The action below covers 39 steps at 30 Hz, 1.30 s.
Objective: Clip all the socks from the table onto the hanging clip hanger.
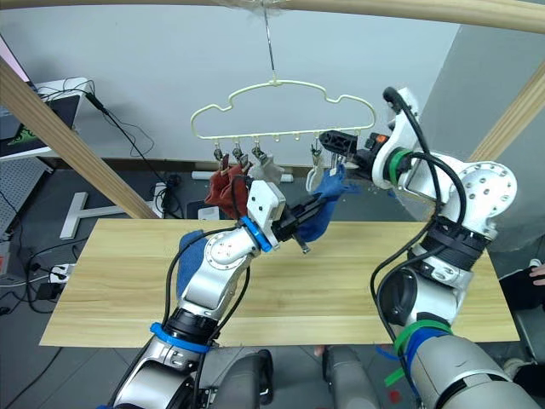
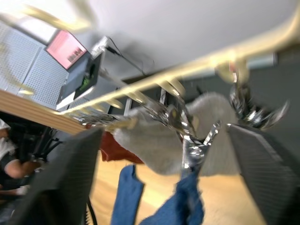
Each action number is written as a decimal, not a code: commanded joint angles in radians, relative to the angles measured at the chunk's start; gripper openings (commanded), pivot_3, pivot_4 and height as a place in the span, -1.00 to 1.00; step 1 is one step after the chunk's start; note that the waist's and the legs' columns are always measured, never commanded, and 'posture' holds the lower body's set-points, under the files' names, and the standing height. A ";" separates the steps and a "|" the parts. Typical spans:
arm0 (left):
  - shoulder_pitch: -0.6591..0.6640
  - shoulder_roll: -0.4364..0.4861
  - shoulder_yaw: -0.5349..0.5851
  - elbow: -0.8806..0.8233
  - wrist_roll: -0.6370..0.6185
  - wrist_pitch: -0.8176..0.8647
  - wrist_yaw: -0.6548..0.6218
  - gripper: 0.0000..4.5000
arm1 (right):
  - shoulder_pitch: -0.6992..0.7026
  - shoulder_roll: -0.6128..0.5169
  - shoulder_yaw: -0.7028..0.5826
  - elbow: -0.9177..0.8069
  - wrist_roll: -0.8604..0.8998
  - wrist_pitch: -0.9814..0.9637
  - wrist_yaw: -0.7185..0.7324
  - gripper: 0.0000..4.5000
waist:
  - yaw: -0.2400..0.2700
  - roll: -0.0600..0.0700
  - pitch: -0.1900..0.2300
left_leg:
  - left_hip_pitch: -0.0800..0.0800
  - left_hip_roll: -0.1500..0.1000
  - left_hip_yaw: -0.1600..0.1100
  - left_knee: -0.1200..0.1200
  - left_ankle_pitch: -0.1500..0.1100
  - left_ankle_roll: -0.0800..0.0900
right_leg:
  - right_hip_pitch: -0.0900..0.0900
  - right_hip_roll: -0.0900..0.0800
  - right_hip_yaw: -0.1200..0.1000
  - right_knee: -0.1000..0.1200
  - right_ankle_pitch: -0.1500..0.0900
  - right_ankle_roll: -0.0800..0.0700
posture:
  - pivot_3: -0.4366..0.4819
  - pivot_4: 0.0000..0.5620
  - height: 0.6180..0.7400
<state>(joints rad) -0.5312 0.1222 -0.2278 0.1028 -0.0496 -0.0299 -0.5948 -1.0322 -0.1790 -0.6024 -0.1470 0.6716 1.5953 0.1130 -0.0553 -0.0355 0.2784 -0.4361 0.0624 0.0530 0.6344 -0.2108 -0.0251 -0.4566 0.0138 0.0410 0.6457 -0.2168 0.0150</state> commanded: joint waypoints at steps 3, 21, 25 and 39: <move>-0.007 -0.019 0.012 -0.003 -0.070 0.056 -0.030 -0.48 | 0.123 -0.089 0.108 -0.191 0.036 -0.081 0.078 1.00 | -0.006 0.000 0.000 | 0.000 0.000 0.000 0.000 0.000 0.000 | 0.000 0.000 0.000 0.001 0.000 0.000 | -0.29 -0.01 1.00; 0.081 0.244 0.175 -0.188 -0.234 0.242 -0.166 1.00 | 0.588 -0.150 0.506 -0.350 -0.321 -0.825 0.076 0.58 | -0.028 0.000 0.000 | 0.003 0.000 0.001 0.000 0.000 -0.001 | 0.000 0.002 0.001 0.002 0.000 0.000 | -0.21 -0.03 1.00; 0.115 0.348 0.256 -0.330 -0.292 0.330 -0.173 1.00 | 0.567 -0.085 0.556 -0.287 -0.414 -0.967 0.013 0.44 | -0.028 0.000 0.000 | 0.003 0.000 0.002 0.000 0.000 -0.001 | 0.000 0.001 0.002 0.002 0.000 0.000 | -0.15 -0.04 1.00; 0.112 0.397 0.303 -0.465 -0.348 0.436 -0.113 1.00 | 0.514 0.001 0.583 -0.148 -0.513 -1.105 -0.025 0.10 | 0.010 0.000 0.000 | 0.003 0.000 0.002 0.000 0.000 -0.001 | 0.000 0.001 0.001 0.003 0.000 0.000 | -0.04 -0.08 1.00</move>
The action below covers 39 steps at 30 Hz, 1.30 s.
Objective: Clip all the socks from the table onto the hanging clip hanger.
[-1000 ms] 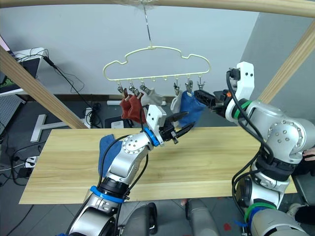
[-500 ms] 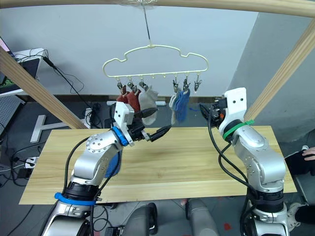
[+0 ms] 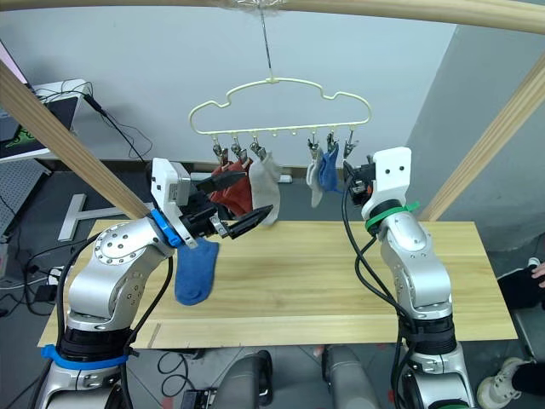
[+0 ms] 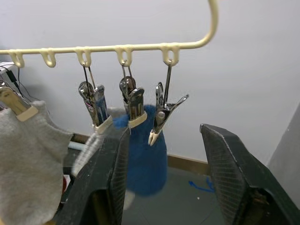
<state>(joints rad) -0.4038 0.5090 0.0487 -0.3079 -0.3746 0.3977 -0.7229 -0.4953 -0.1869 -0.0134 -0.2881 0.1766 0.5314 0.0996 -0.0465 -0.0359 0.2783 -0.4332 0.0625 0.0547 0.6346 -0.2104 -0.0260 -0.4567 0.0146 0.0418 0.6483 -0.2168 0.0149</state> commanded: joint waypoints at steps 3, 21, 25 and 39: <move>-0.027 0.011 0.025 -0.076 -0.037 0.025 0.022 1.00 | -0.047 0.027 -0.007 0.040 -0.032 -0.067 -0.026 0.10 | 0.002 0.000 0.000 | 0.000 0.000 0.000 0.000 0.000 0.000 | 0.000 0.000 0.000 0.000 0.000 0.000 | -0.02 -0.07 1.00; -0.101 0.005 0.016 -0.108 -0.078 0.077 0.053 1.00 | -0.205 0.077 -0.027 0.300 -0.084 -0.192 -0.069 0.10 | 0.014 0.000 0.000 | 0.000 -0.001 0.000 0.003 0.000 0.000 | 0.000 0.000 0.000 0.003 0.000 0.000 | 0.04 -0.01 1.00; -0.114 0.004 0.014 -0.111 -0.081 0.083 0.060 1.00 | -0.221 0.085 -0.026 0.330 -0.088 -0.211 -0.073 0.10 | 0.016 0.000 0.000 | 0.000 -0.001 -0.001 0.004 0.000 0.000 | 0.000 0.000 0.000 0.003 0.000 0.000 | 0.05 0.00 1.00; -0.129 0.004 0.012 -0.115 -0.092 0.092 0.063 1.00 | -0.231 0.077 -0.026 0.338 -0.089 -0.244 -0.070 0.10 | 0.016 0.000 0.000 | 0.000 -0.001 -0.001 0.010 0.000 0.000 | 0.000 0.001 0.000 0.011 0.000 0.000 | 0.04 0.02 1.00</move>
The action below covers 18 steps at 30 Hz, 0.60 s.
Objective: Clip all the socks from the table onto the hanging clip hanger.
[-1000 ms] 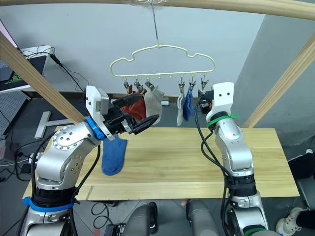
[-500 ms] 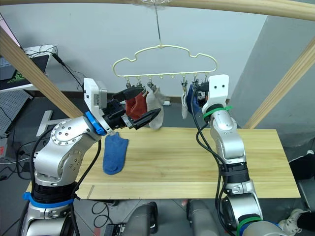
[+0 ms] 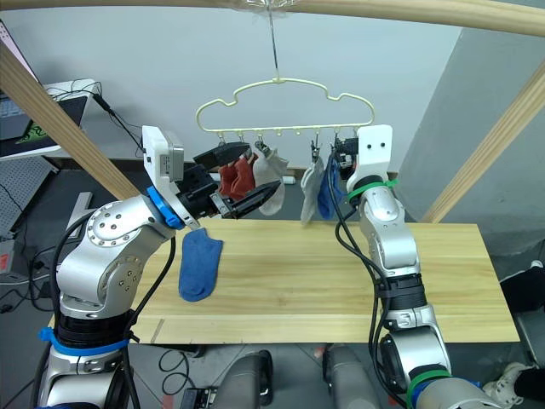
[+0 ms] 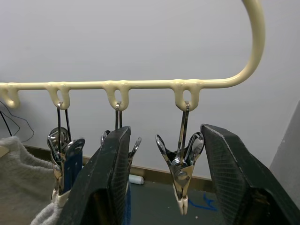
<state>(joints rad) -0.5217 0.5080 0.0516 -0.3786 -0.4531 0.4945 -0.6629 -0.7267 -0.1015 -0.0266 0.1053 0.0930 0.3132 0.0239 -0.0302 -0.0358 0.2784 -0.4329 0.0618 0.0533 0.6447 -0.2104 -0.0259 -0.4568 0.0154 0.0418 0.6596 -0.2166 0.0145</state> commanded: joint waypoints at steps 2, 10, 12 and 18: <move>-0.013 0.003 0.009 -0.044 -0.015 -0.005 0.005 1.00 | 0.026 -0.021 -0.005 -0.096 -0.018 -0.041 0.010 0.10 | 0.001 0.000 0.000 | 0.000 0.000 0.000 0.000 0.000 0.000 | 0.000 0.000 0.000 0.000 0.000 0.000 | 0.03 0.03 1.00; -0.017 0.001 0.005 -0.040 -0.015 -0.007 0.009 1.00 | 0.119 -0.004 0.003 -0.209 -0.021 0.004 -0.007 0.10 | 0.000 0.000 0.000 | 0.000 0.000 0.000 0.000 0.000 0.000 | 0.000 0.000 0.000 0.000 0.000 0.000 | 0.02 0.04 1.00; -0.018 0.000 0.004 -0.041 -0.015 -0.007 0.010 1.00 | 0.123 0.005 -0.002 -0.198 -0.018 0.026 -0.019 0.10 | 0.000 0.000 0.000 | 0.000 0.000 0.000 0.000 0.000 0.000 | 0.000 0.000 0.000 0.000 0.000 0.000 | 0.02 0.04 1.00; -0.027 0.000 0.002 -0.037 -0.015 -0.007 0.011 1.00 | 0.056 0.020 -0.021 -0.097 -0.008 0.035 -0.026 0.10 | 0.000 0.000 0.000 | 0.000 0.000 0.000 0.000 0.000 0.000 | 0.000 0.000 0.000 0.000 0.000 0.000 | 0.03 0.04 1.00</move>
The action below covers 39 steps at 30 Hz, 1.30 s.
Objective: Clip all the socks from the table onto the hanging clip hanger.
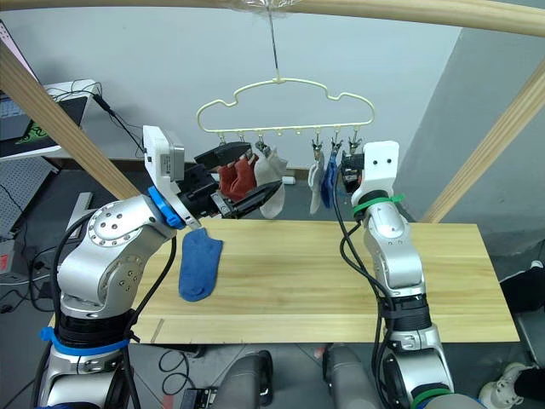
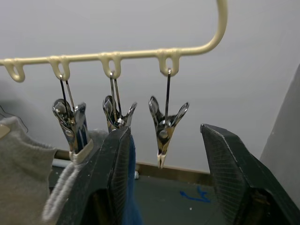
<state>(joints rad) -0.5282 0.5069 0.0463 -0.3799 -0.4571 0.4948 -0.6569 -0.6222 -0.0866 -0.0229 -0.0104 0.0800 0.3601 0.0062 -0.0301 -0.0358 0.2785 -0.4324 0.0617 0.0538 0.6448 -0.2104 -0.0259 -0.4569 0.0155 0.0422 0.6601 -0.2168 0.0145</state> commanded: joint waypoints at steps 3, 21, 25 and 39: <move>-0.022 0.003 0.010 -0.038 -0.013 -0.005 0.006 1.00 | -0.076 0.013 -0.038 0.066 0.009 -0.027 -0.017 0.10 | 0.000 0.000 0.000 | 0.000 0.000 0.000 0.000 0.000 0.000 | 0.000 0.000 0.000 0.000 0.000 0.000 | 0.03 0.04 1.00; -0.054 0.000 0.005 -0.043 -0.020 0.000 0.017 1.00 | -0.176 0.031 -0.060 0.209 0.014 -0.127 -0.002 0.10 | 0.001 0.000 0.000 | 0.000 0.000 0.000 -0.001 0.000 0.000 | 0.000 0.000 0.000 -0.001 0.000 0.000 | 0.06 0.04 1.00; -0.064 -0.001 0.003 -0.043 -0.023 0.003 0.018 1.00 | -0.181 0.040 -0.060 0.204 0.026 -0.126 0.003 0.10 | 0.000 0.000 0.000 | 0.000 0.000 0.000 -0.001 0.000 0.000 | 0.000 0.000 0.000 -0.001 0.000 0.000 | 0.06 0.04 1.00; -0.066 -0.002 -0.001 -0.047 -0.024 -0.002 0.013 1.00 | -0.208 0.059 -0.072 0.240 0.040 -0.152 0.017 0.10 | 0.001 0.000 0.000 | 0.000 0.000 0.000 -0.001 0.000 0.000 | 0.000 0.000 -0.001 -0.001 0.000 0.000 | 0.06 0.01 1.00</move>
<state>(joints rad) -0.5759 0.5061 0.0457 -0.3816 -0.4670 0.4993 -0.6438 -0.8046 -0.0306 -0.0871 0.2438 0.1044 0.2358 0.0199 -0.0295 -0.0356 0.2788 -0.4327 0.0619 0.0533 0.6438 -0.2104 -0.0258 -0.4569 0.0156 0.0417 0.6589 -0.2168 0.0145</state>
